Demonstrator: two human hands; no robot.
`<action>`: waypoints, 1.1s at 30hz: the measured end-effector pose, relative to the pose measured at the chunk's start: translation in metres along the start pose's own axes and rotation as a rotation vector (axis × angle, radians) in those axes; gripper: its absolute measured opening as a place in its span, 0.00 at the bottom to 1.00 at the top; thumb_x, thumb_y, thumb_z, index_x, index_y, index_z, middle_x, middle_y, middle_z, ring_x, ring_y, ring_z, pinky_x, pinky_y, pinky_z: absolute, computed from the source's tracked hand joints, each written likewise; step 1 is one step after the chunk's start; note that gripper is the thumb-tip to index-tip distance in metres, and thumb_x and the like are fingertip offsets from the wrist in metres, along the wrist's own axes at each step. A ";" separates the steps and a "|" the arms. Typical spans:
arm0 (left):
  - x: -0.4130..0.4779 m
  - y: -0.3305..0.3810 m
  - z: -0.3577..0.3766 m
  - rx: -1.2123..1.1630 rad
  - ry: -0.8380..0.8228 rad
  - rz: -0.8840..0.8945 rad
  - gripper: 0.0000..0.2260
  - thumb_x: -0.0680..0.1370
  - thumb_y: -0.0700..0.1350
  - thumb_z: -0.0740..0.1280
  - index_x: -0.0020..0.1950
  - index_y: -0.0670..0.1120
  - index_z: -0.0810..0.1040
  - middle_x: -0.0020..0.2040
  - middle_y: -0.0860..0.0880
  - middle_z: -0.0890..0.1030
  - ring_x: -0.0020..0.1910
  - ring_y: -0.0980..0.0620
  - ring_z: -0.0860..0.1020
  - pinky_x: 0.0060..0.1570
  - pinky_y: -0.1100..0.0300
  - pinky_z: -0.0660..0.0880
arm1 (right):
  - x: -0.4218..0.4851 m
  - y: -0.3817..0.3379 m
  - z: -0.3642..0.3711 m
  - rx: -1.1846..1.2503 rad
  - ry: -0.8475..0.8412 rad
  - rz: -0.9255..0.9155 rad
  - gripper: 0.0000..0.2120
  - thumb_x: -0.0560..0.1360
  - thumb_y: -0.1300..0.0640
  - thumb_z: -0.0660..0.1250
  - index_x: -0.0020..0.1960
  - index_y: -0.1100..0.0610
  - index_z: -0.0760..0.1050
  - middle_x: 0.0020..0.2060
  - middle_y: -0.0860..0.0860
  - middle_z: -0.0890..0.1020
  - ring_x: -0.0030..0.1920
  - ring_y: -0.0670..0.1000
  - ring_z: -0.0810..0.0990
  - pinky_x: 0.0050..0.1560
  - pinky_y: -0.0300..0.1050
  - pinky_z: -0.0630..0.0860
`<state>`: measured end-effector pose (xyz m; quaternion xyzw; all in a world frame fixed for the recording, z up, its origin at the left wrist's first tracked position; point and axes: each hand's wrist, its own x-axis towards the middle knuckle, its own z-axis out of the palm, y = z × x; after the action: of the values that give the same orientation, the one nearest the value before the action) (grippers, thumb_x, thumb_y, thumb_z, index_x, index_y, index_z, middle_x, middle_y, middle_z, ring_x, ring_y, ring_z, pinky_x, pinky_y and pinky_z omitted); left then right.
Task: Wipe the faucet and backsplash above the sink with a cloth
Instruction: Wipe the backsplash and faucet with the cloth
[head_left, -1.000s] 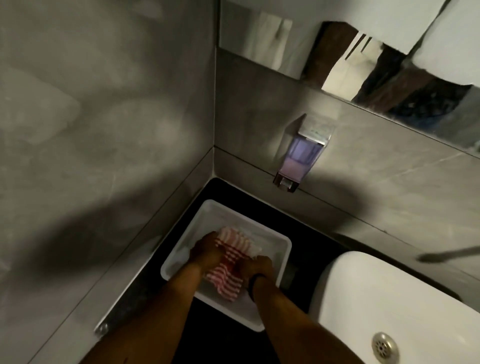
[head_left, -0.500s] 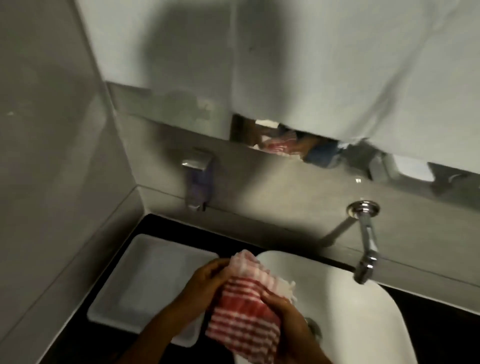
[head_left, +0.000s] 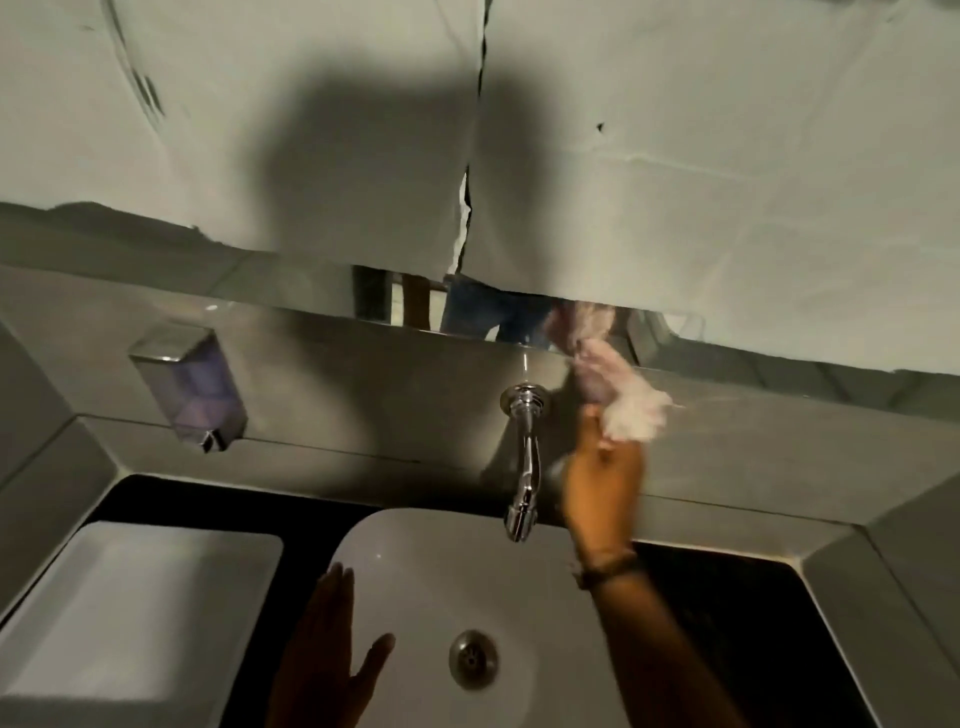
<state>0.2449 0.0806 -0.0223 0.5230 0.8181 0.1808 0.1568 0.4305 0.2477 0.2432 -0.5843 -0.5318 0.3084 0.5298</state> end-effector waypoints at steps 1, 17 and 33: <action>0.001 -0.005 -0.001 0.004 0.006 0.018 0.46 0.71 0.75 0.46 0.79 0.47 0.44 0.81 0.48 0.50 0.78 0.47 0.52 0.73 0.46 0.61 | 0.003 0.005 0.018 -0.072 -0.093 0.003 0.10 0.85 0.56 0.63 0.59 0.54 0.83 0.56 0.59 0.86 0.48 0.45 0.83 0.54 0.44 0.75; 0.021 -0.020 -0.003 0.015 -0.100 0.200 0.44 0.72 0.74 0.48 0.79 0.48 0.41 0.81 0.50 0.38 0.79 0.50 0.38 0.74 0.56 0.36 | 0.001 0.029 0.068 -0.783 -0.365 -0.047 0.38 0.78 0.56 0.68 0.83 0.60 0.56 0.80 0.63 0.65 0.75 0.63 0.72 0.76 0.55 0.72; 0.022 -0.021 -0.005 -0.025 -0.086 0.219 0.46 0.70 0.75 0.48 0.79 0.49 0.39 0.81 0.49 0.37 0.79 0.48 0.38 0.73 0.54 0.36 | 0.006 0.048 0.056 -1.148 -0.576 -0.424 0.35 0.82 0.51 0.56 0.85 0.59 0.50 0.85 0.63 0.51 0.84 0.66 0.52 0.84 0.58 0.56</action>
<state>0.2165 0.0916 -0.0290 0.6145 0.7463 0.1845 0.1773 0.3940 0.2760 0.1853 -0.5506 -0.8344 0.0099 0.0215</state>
